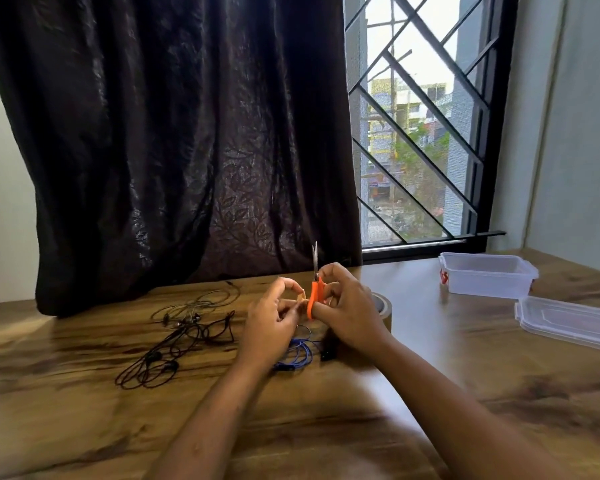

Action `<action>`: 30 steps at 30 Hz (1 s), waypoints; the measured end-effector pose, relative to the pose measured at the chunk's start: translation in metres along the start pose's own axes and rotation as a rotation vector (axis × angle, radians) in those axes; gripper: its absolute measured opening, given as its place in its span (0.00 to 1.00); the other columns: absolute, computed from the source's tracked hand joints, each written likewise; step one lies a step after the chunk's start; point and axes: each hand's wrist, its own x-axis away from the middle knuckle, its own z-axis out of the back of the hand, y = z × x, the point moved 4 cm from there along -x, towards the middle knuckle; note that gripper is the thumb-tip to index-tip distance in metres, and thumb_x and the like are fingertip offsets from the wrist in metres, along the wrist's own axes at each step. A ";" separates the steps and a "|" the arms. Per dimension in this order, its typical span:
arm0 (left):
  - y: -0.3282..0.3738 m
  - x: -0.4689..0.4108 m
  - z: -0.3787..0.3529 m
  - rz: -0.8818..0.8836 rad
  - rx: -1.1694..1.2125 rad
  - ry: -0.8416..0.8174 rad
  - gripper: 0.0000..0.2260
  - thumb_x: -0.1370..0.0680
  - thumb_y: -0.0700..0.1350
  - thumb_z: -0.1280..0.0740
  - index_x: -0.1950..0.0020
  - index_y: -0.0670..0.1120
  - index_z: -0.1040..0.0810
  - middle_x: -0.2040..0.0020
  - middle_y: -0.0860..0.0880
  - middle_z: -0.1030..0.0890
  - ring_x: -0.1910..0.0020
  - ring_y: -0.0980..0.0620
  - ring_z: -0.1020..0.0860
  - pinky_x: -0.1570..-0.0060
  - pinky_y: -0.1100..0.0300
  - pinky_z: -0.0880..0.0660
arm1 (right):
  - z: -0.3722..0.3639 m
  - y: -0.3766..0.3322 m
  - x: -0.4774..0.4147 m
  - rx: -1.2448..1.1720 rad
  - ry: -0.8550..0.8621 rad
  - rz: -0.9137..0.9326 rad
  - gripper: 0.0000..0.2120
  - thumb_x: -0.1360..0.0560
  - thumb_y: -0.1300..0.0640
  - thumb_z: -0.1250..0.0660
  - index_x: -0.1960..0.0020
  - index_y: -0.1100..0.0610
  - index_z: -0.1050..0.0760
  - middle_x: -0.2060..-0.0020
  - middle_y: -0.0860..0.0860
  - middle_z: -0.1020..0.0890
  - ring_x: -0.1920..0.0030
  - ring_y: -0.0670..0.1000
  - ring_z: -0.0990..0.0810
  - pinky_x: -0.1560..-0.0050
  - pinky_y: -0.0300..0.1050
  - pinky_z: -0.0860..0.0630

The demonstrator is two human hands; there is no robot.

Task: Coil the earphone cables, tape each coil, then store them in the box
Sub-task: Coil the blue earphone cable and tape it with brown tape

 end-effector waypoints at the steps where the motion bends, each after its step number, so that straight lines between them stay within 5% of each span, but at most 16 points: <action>1: 0.000 0.000 0.000 -0.005 -0.005 -0.007 0.11 0.23 0.38 0.36 0.51 0.55 0.27 0.61 0.50 0.16 0.65 0.42 0.19 0.66 0.40 0.23 | 0.000 0.000 -0.001 0.007 0.004 -0.006 0.16 0.31 0.65 0.26 0.51 0.54 0.30 0.68 0.44 0.23 0.71 0.34 0.24 0.71 0.25 0.32; 7: 0.000 0.001 -0.002 -0.038 -0.034 -0.063 0.12 0.22 0.37 0.37 0.52 0.56 0.28 0.64 0.46 0.18 0.69 0.40 0.24 0.72 0.49 0.29 | 0.002 0.006 -0.004 0.000 0.027 -0.067 0.17 0.33 0.63 0.24 0.51 0.53 0.29 0.63 0.50 0.18 0.68 0.33 0.23 0.69 0.24 0.31; 12: 0.001 0.002 -0.004 -0.037 -0.037 -0.114 0.11 0.22 0.37 0.37 0.51 0.54 0.28 0.65 0.44 0.19 0.74 0.55 0.30 0.75 0.60 0.35 | 0.004 0.006 -0.004 -0.028 -0.010 -0.099 0.17 0.33 0.64 0.25 0.52 0.52 0.29 0.68 0.46 0.19 0.69 0.35 0.21 0.69 0.26 0.30; 20: 0.005 0.001 -0.002 -0.028 -0.019 -0.042 0.07 0.22 0.42 0.36 0.52 0.55 0.28 0.64 0.43 0.19 0.65 0.37 0.23 0.66 0.41 0.25 | 0.005 0.006 -0.003 0.037 -0.020 -0.103 0.16 0.34 0.62 0.25 0.50 0.52 0.27 0.67 0.47 0.19 0.70 0.36 0.23 0.70 0.28 0.30; 25: 0.003 0.000 0.001 0.027 0.030 0.014 0.05 0.21 0.42 0.35 0.50 0.52 0.26 0.66 0.53 0.17 0.71 0.56 0.23 0.69 0.60 0.26 | 0.013 0.007 -0.005 0.036 0.039 -0.167 0.15 0.33 0.62 0.26 0.50 0.53 0.28 0.69 0.46 0.21 0.71 0.32 0.25 0.71 0.21 0.34; 30: -0.004 -0.001 0.001 0.172 0.255 0.073 0.04 0.21 0.42 0.36 0.50 0.50 0.24 0.62 0.47 0.17 0.68 0.55 0.23 0.63 0.54 0.22 | 0.011 0.012 -0.005 -0.105 0.080 -0.235 0.14 0.31 0.62 0.26 0.49 0.54 0.26 0.65 0.51 0.17 0.71 0.35 0.22 0.73 0.23 0.34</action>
